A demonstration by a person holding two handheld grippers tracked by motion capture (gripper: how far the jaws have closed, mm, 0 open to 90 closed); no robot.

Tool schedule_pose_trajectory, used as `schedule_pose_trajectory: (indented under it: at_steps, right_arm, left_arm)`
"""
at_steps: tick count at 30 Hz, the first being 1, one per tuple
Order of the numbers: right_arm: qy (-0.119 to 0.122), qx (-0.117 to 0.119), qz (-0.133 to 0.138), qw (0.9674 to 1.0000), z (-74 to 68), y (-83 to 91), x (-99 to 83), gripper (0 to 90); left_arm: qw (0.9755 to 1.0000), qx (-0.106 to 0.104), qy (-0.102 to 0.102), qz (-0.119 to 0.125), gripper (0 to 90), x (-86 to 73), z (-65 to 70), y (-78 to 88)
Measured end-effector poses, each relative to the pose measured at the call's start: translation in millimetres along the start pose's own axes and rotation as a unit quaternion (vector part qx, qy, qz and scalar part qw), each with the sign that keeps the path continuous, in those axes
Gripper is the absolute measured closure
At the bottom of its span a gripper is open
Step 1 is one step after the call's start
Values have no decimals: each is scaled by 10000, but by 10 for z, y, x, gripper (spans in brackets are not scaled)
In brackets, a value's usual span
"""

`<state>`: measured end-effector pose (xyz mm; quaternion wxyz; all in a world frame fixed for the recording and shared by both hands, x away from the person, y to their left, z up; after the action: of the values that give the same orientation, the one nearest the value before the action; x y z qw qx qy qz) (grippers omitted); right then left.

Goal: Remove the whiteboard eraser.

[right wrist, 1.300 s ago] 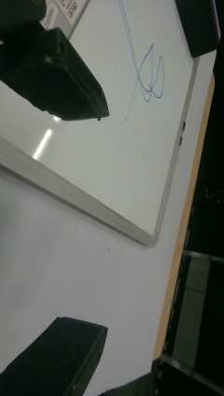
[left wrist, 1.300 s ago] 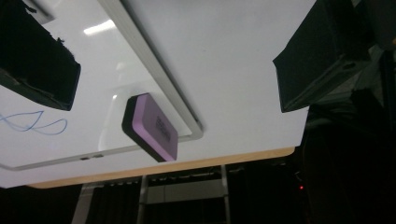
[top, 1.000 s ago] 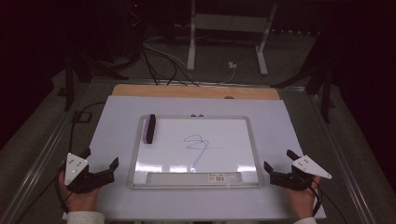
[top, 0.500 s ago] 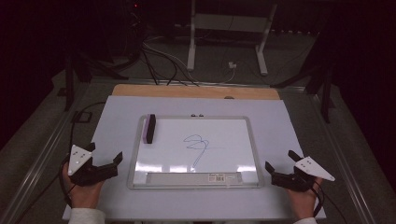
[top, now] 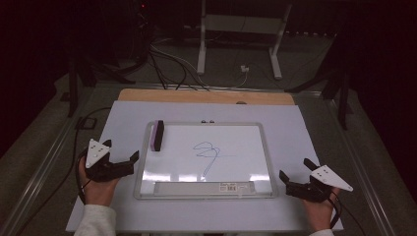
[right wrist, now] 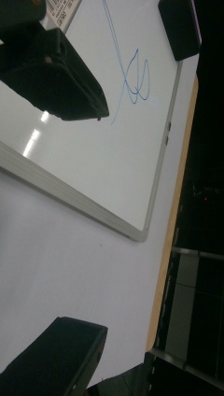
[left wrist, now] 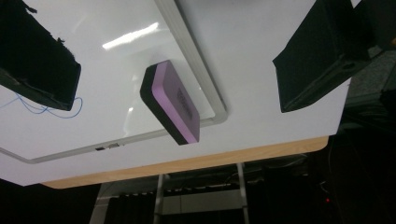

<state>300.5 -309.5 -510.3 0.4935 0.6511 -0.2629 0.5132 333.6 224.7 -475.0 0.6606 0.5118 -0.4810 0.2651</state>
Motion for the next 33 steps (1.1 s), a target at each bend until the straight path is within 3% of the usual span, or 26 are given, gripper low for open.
schedule_pose_trajectory:
  at_steps: [33]
  right_arm:
    - [-1,34,-17,10000,-21,-10,-3,0]
  left_arm:
    - [9996,-71,-7,-282,13,194,26,-503]
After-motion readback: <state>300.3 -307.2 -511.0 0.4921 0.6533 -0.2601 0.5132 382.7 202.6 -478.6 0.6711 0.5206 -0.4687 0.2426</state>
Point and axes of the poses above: each handheld gripper's, and its own axes: y roughly backward along the jaws, x roughly out of its top, z roughly to its right, the point moved 7 cm from there along -y, roughly forward along the jaws, and after that the axes turned 2 degrees about -z, right-handed, at the moved point
